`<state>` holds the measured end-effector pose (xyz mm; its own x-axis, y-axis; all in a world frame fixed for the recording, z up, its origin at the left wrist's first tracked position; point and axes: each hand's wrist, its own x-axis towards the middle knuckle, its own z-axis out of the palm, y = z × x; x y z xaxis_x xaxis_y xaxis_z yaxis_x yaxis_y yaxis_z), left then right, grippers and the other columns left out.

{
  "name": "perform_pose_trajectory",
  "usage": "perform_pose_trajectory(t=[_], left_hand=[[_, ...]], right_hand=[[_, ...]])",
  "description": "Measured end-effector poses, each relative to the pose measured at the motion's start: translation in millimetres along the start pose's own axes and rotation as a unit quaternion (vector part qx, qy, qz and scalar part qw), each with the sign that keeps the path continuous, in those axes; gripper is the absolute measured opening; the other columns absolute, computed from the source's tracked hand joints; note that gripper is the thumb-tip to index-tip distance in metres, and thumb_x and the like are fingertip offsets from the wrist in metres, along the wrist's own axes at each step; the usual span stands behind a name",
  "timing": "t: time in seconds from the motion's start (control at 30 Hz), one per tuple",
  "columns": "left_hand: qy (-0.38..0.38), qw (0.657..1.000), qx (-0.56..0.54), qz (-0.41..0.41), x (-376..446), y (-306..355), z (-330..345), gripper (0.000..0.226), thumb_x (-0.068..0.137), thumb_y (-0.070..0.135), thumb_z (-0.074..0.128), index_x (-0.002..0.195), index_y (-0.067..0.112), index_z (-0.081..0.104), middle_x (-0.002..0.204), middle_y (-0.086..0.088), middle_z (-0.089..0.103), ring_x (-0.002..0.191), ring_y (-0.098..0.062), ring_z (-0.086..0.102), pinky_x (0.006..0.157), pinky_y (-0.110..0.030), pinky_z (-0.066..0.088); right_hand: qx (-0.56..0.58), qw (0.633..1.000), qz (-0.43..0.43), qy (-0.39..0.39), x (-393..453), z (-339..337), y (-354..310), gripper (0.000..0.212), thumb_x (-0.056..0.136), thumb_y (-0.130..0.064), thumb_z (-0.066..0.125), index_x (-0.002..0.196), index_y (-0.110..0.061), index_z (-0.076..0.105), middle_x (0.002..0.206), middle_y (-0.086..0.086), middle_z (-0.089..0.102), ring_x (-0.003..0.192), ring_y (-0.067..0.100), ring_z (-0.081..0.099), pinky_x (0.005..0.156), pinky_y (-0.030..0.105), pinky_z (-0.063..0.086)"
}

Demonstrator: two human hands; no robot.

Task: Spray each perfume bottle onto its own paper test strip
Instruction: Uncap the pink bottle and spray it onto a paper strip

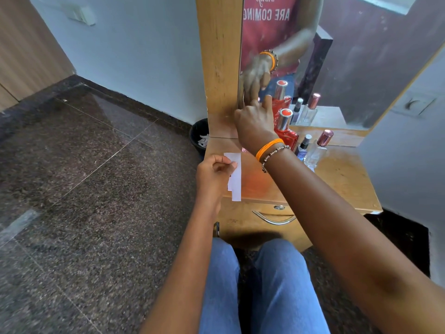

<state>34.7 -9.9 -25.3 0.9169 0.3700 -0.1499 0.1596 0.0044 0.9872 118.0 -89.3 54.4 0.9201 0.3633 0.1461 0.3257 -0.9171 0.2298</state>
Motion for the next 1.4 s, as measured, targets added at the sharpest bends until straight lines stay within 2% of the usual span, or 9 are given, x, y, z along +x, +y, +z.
perform_pose_trajectory(t=[0.23, 0.43, 0.57, 0.73, 0.93, 1.07, 1.2, 1.3, 1.4], left_hand=[[-0.016, 0.999, 0.022, 0.023, -3.4, -3.2, -3.0, 0.025, 0.085, 0.002, 0.062, 0.079, 0.026, 0.066, 0.088, 0.006, 0.068, 0.086, -0.005, 0.063, 0.062, -0.010, 0.045], [0.019, 0.999, 0.006, 0.029, -7.9, -4.1, -6.7, 0.023, 0.086, 0.001, 0.060, 0.082, 0.021, 0.071, 0.082, 0.012, 0.066, 0.067, 0.016, 0.058, 0.052, -0.002, 0.041], [0.033, 0.999, 0.001, 0.025, -9.6, -2.5, -5.7, 0.017, 0.087, 0.002, 0.059, 0.093, 0.014, 0.071, 0.086, 0.008, 0.067, 0.075, 0.004, 0.062, 0.055, -0.002, 0.043], [0.054, 0.996, 0.015, 0.063, -15.8, 1.7, -4.2, 0.016, 0.084, 0.010, 0.064, 0.099, 0.011, 0.071, 0.085, 0.009, 0.067, 0.080, 0.002, 0.061, 0.062, -0.004, 0.045], [-0.070, 0.980, 0.145, 0.118, -20.6, 7.8, 3.7, 0.042, 0.072, 0.030, 0.078, 0.110, 0.014, 0.068, 0.100, 0.010, 0.062, 0.092, -0.007, 0.060, 0.075, -0.022, 0.051], [-0.108, 0.973, 0.155, 0.133, -31.6, 6.7, 17.2, 0.031, 0.071, 0.025, 0.079, 0.100, 0.018, 0.071, 0.091, 0.006, 0.067, 0.083, -0.007, 0.063, 0.068, -0.022, 0.050], [-0.111, 0.982, 0.115, 0.101, -37.4, 2.3, 22.4, 0.024, 0.072, 0.018, 0.078, 0.089, 0.033, 0.069, 0.092, 0.003, 0.070, 0.082, -0.007, 0.066, 0.072, -0.024, 0.051], [-0.103, 0.984, 0.114, 0.088, -38.8, 0.7, 23.7, 0.028, 0.072, 0.018, 0.078, 0.098, 0.022, 0.072, 0.095, 0.004, 0.070, 0.083, -0.008, 0.064, 0.073, -0.023, 0.050], [-0.071, 0.987, 0.117, 0.078, -39.8, -2.5, 24.9, 0.029, 0.072, 0.018, 0.078, 0.100, 0.019, 0.072, 0.097, 0.006, 0.069, 0.087, -0.010, 0.062, 0.070, -0.020, 0.045]], right_hand=[[0.037, 0.997, -0.035, 0.049, -8.9, -2.4, 4.2, 0.034, 0.080, 0.010, 0.049, 0.108, -0.008, 0.051, 0.095, 0.013, 0.064, 0.094, 0.036, 0.062, 0.104, 0.045, 0.024], [0.099, 0.991, -0.066, 0.058, -15.0, -11.2, 7.0, 0.039, 0.082, 0.014, 0.049, 0.115, -0.005, 0.044, 0.106, 0.018, 0.060, 0.102, 0.039, 0.057, 0.094, 0.048, 0.034], [0.162, 0.982, -0.092, 0.027, -27.1, -12.9, 7.2, 0.038, 0.084, 0.015, 0.047, 0.117, -0.004, 0.043, 0.107, 0.020, 0.059, 0.097, 0.039, 0.059, 0.082, 0.045, 0.051], [0.174, 0.981, -0.089, 0.020, -46.1, -13.2, 20.8, 0.037, 0.085, 0.014, 0.049, 0.117, -0.003, 0.041, 0.098, 0.021, 0.060, 0.081, 0.034, 0.057, 0.062, 0.037, 0.044], [0.198, 0.973, -0.112, -0.039, -68.4, -27.5, 45.0, 0.027, 0.085, 0.002, 0.056, 0.105, -0.013, 0.046, 0.094, 0.012, 0.061, 0.083, 0.033, 0.061, 0.070, 0.047, 0.054], [0.225, 0.962, -0.133, -0.085, -73.8, -29.3, 50.5, 0.027, 0.083, 0.005, 0.057, 0.099, -0.014, 0.044, 0.089, 0.007, 0.061, 0.080, 0.028, 0.062, 0.071, 0.046, 0.055], [0.305, 0.939, -0.121, -0.107, -76.7, -25.8, 57.1, 0.029, 0.077, 0.007, 0.064, 0.092, -0.014, 0.051, 0.083, -0.004, 0.061, 0.079, 0.016, 0.062, 0.063, 0.024, 0.050], [0.417, 0.898, -0.101, -0.093, -84.4, -20.1, 69.5, 0.024, 0.078, 0.010, 0.064, 0.093, -0.009, 0.061, 0.090, 0.002, 0.067, 0.083, 0.015, 0.065, 0.067, 0.017, 0.050], [0.550, 0.834, -0.026, -0.017, -95.7, -6.9, 79.7, 0.025, 0.077, 0.007, 0.069, 0.093, -0.011, 0.060, 0.091, 0.001, 0.067, 0.081, 0.013, 0.064, 0.072, 0.022, 0.053]])
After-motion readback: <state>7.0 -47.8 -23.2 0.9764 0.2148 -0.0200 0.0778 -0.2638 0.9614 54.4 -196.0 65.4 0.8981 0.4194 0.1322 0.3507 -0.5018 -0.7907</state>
